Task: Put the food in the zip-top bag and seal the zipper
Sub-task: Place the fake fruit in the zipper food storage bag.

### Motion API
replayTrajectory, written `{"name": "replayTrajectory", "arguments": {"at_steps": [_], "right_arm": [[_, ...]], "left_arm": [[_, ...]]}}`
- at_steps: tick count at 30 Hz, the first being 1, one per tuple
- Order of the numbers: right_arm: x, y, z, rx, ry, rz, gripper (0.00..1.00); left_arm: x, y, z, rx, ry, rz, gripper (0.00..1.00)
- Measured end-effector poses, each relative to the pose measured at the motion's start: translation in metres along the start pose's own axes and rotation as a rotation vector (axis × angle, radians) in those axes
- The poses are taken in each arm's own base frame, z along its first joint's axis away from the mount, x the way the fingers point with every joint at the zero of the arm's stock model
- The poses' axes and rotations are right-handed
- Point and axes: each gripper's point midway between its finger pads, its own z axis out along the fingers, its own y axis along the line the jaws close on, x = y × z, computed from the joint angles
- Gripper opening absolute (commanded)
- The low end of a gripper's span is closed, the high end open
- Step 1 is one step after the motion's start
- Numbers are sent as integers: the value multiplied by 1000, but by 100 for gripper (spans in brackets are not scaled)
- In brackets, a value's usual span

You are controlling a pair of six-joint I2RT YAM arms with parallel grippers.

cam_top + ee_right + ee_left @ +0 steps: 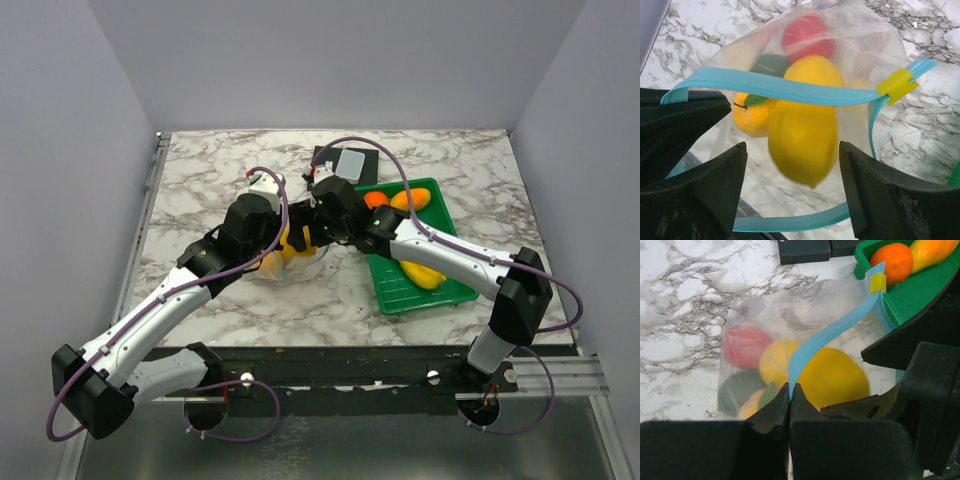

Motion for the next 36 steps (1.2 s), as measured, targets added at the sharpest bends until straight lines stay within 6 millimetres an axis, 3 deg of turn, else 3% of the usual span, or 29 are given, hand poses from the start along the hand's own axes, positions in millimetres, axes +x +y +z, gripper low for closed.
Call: {"name": "replayTrajectory", "arguments": {"at_steps": [4, 11, 22, 27, 36], "right_arm": [[2, 0, 0, 3, -2, 0, 89], [-1, -1, -13, -6, -22, 2, 89], [-21, -1, -72, -33, -132, 32, 88], [-21, -18, -97, 30, -172, 60, 87], [23, -69, -127, 239, -117, 129, 86]], "left_arm": [[0, 0, 0, 0, 0, 0, 0], [0, 0, 0, 0, 0, 0, 0], [0, 0, 0, 1, 1, 0, 0], [0, -1, 0, 5, 2, 0, 0], [1, -2, 0, 13, 4, 0, 0]]}}
